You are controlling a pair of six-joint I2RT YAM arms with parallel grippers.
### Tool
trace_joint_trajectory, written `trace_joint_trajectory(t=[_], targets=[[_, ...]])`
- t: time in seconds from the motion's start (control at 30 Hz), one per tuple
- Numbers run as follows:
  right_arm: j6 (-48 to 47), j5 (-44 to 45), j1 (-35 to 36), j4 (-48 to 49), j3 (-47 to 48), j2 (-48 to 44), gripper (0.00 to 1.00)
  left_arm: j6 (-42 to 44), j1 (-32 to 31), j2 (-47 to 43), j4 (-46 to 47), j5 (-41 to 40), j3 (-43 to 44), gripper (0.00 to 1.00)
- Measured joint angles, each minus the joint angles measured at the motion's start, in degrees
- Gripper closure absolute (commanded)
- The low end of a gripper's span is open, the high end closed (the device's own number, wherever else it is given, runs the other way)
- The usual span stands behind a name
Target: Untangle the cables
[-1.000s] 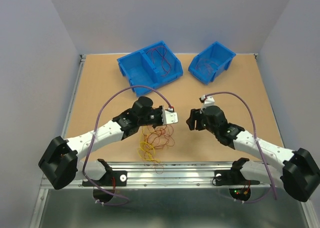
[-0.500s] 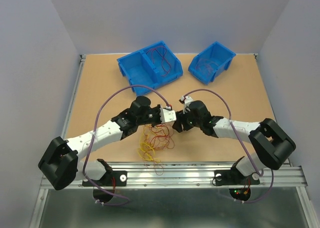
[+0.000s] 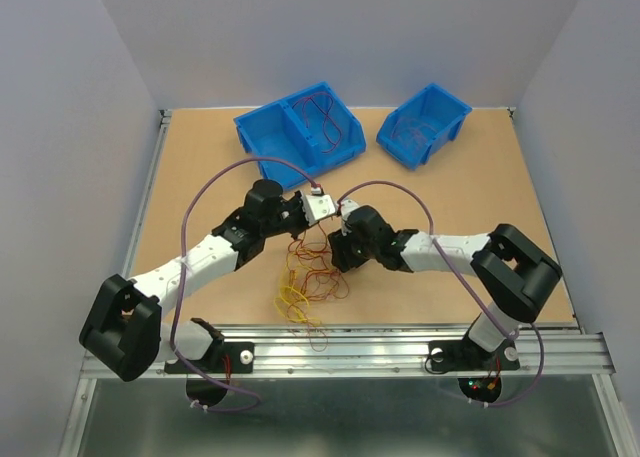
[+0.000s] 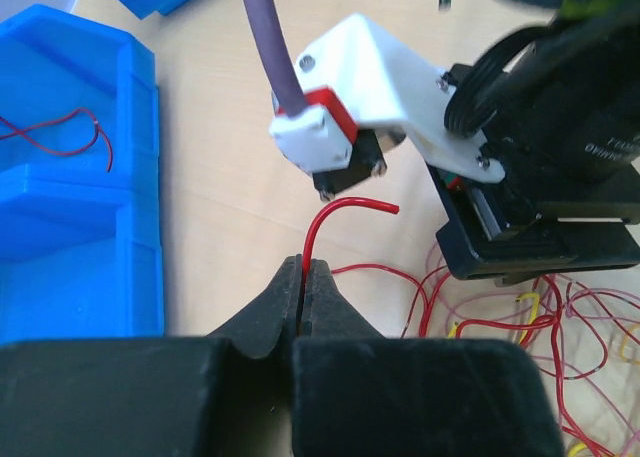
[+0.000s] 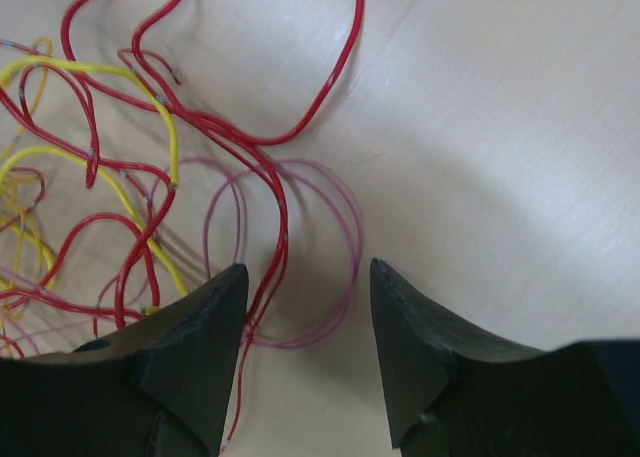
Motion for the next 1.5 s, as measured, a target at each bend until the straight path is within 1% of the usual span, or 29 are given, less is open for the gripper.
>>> trace_joint_trajectory(t=[0.03, 0.1, 0.23, 0.33, 0.37, 0.43, 0.47, 0.57, 0.7, 0.77, 0.87, 0.9, 0.93, 0.97, 1.03, 1.13, 1.23, 1.27, 1.3, 1.33, 1.4, 1.5], targets=[[0.1, 1.8, 0.5, -1.3, 1.1, 1.1, 0.43, -0.2, 0.2, 0.0, 0.0, 0.2, 0.0, 1.0], [0.2, 4.0, 1.1, -3.1, 2.8, 2.1, 0.48, -0.5, 0.4, 0.0, 0.1, 0.7, 0.0, 1.0], [0.8, 7.8, 2.0, -5.8, 5.6, 3.8, 0.49, -0.9, 0.4, -0.1, 0.1, 1.4, 0.0, 1.0], [1.3, 10.3, 2.7, -7.5, 6.6, 4.3, 0.65, -1.1, 0.4, -0.1, 0.2, 1.6, 0.0, 1.0], [1.5, 11.0, 2.9, -8.0, 6.6, 4.3, 0.77, -1.2, 0.4, -0.1, 0.2, 1.7, 0.0, 1.0], [1.7, 11.8, 3.1, -8.7, 6.6, 4.1, 0.89, -1.3, 0.5, -0.1, 0.5, 1.8, 0.0, 1.0], [1.6, 12.0, 3.2, -9.0, 6.6, 4.0, 0.97, -1.3, 0.5, -0.1, 0.5, 1.8, 0.0, 1.0], [1.7, 12.5, 3.7, -10.3, 6.5, 2.7, 0.99, -1.4, 0.5, -0.3, 0.5, 1.9, 0.0, 1.0], [2.2, 13.3, 4.1, -9.7, 4.5, -2.3, 1.0, -1.4, 0.5, -0.8, 0.5, 2.6, 0.0, 1.0], [2.7, 14.4, 4.1, -9.5, 2.8, -6.0, 1.0, -1.1, 0.5, -0.8, 0.2, 3.7, 0.0, 0.97], [3.6, 16.6, 4.1, -7.0, -0.6, -14.3, 0.99, -0.4, 0.3, 0.2, -0.7, 4.7, 0.5, 0.76], [3.8, 16.7, 4.1, -5.8, -1.9, -16.7, 0.99, 0.1, 0.2, 1.0, -1.0, 5.0, 1.0, 0.6], [3.8, 16.8, 4.1, -5.0, -3.0, -18.7, 0.99, 0.4, 0.0, 2.2, -1.6, 5.4, 1.7, 0.53], [3.8, 16.7, 4.1, -3.4, -4.9, -22.1, 1.0, 1.0, -0.2, 3.4, -2.0, 5.7, 2.4, 0.48], [3.8, 16.5, 4.1, -1.6, -7.0, -25.7, 0.99, 1.7, -0.4, 6.0, -3.2, 6.7, 3.3, 0.4], [3.8, 16.1, 4.1, 0.6, -9.1, -28.9, 1.0, 3.0, -0.5, 7.5, -5.7, 8.8, 3.4, 0.33], [3.7, 15.8, 4.1, 0.9, -9.3, -28.8, 0.99, 3.7, -0.5, 7.3, -6.7, 10.8, 3.4, 0.27], [3.6, 15.5, 4.1, 1.0, -9.3, -28.4, 1.0, 4.1, -0.5, 7.1, -7.0, 11.5, 3.4, 0.22], [3.5, 15.4, 4.1, 1.1, -9.3, -28.2, 0.99, 4.3, -0.5, 6.7, -7.3, 12.2, 3.4, 0.22], [3.5, 15.0, 4.1, 1.3, -9.3, -27.8, 0.99, 4.6, -0.5, 6.1, -7.4, 12.9, 3.4, 0.13], [3.3, 14.3, 4.1, 1.8, -9.3, -27.0, 1.0, 5.1, -0.5, 5.1, -7.7, 13.9, 3.4, 0.1], [3.3, 13.3, 4.1, 2.7, -9.3, -26.4, 0.99, 5.8, -0.5, 4.0, -7.8, 14.9, 3.4, 0.1]])
